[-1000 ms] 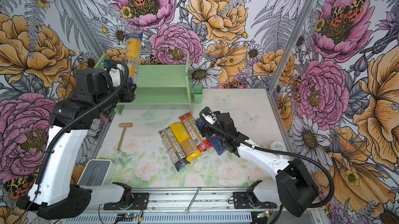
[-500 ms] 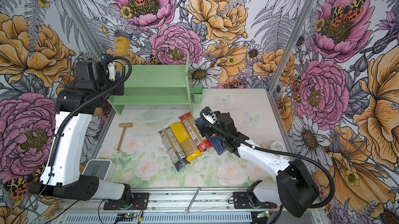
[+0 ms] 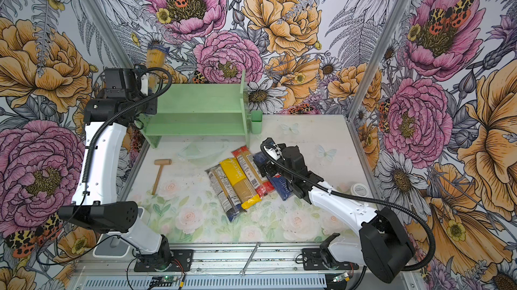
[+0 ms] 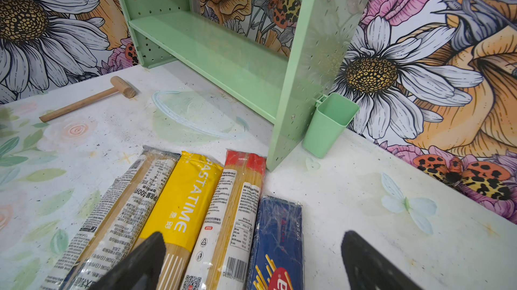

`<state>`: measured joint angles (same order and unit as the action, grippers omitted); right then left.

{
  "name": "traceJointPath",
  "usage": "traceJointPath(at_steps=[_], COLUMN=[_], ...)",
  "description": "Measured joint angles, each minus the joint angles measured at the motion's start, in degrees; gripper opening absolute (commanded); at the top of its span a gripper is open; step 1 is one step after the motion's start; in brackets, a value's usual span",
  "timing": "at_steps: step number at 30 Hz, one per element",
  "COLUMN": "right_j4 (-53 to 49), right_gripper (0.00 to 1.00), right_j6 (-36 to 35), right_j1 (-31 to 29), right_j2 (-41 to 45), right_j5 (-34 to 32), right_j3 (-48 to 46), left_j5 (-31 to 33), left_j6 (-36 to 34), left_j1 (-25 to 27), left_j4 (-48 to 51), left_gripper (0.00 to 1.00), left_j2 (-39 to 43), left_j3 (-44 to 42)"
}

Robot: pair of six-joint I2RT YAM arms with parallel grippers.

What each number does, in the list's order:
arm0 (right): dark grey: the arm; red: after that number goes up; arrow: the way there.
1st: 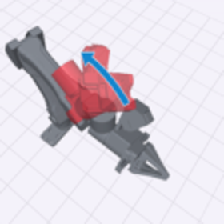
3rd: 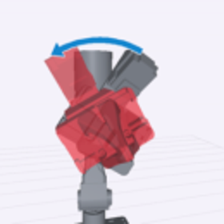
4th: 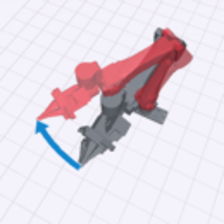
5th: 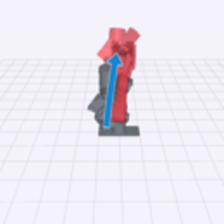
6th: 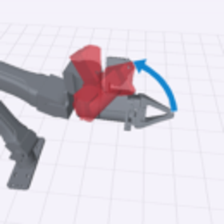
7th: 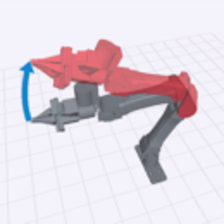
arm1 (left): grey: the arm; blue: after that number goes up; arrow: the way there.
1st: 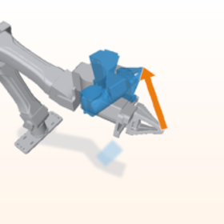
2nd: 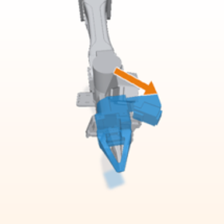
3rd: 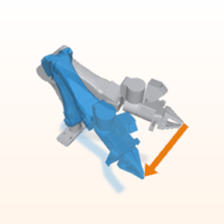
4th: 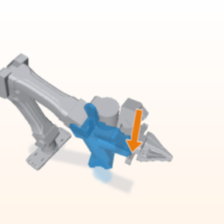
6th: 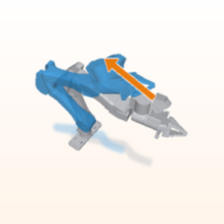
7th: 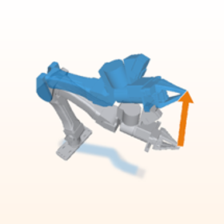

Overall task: Place and organize the pasta boxes and bags onto the shelf
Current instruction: 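Hold the bag upright beside the shelf while the right gripper reaches toward the Barilla box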

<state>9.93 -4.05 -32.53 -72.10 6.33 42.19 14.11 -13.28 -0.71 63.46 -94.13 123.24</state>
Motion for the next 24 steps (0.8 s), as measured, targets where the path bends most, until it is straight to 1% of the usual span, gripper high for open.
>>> traceJointPath(at_steps=[12,17,24], right_j4=[0.15,0.17,0.5], right_gripper=[0.99,0.99,0.99], right_j6=[0.76,2.14,3.52], right_j1=[0.0,0.0,0.0], right_j2=[-0.15,-1.7,-4.22], right_j5=[0.02,0.15,1.16], right_j3=[-0.02,0.09,1.84], left_j5=[-1.11,-2.95,-3.5], left_j6=[-0.22,-0.22,-0.24], left_j1=[-4.15,-5.7,-6.56], left_j4=[-0.04,-0.02,-0.07], left_gripper=[0.0,0.0,0.0], left_j2=[-3.37,-5.03,-7.43], left_j3=[0.98,0.98,1.66])
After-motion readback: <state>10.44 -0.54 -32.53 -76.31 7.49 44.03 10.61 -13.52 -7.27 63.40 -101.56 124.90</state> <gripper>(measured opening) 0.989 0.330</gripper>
